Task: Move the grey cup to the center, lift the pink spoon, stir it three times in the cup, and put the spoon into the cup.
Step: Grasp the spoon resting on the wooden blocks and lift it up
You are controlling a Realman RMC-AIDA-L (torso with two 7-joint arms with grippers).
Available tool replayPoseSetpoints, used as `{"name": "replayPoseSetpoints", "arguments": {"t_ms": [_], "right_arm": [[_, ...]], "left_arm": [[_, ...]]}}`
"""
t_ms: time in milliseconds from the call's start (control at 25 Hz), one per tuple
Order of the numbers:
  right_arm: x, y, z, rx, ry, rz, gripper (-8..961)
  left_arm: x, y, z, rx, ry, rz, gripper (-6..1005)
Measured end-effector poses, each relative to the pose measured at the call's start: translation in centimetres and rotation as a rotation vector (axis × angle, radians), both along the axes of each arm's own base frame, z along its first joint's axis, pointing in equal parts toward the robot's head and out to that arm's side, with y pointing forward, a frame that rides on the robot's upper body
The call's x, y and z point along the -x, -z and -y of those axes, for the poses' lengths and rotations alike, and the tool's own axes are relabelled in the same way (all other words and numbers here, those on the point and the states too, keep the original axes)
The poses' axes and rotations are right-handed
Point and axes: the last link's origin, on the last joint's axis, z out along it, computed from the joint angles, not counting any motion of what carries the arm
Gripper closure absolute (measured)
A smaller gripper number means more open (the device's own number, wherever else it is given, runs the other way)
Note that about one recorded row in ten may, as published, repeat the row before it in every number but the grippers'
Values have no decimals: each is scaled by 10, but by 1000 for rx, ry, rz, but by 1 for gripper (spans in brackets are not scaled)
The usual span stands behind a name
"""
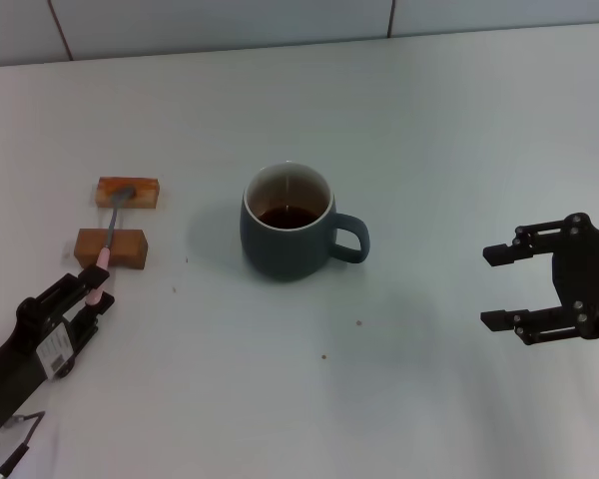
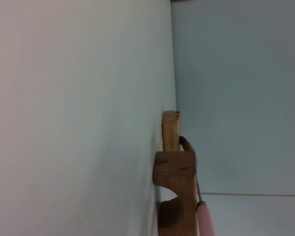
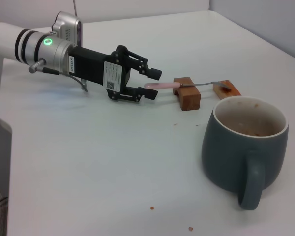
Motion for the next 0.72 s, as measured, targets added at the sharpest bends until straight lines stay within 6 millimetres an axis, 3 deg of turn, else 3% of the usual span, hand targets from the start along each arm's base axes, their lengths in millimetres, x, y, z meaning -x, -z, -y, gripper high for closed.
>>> {"name": "replayPoseSetpoints", "arguments": {"t_ms": [720], "right_arm": [[0,0,-1,-3,-1,1,250]], "left_arm": [[0,1,-2,4,-5,2,591]]}}
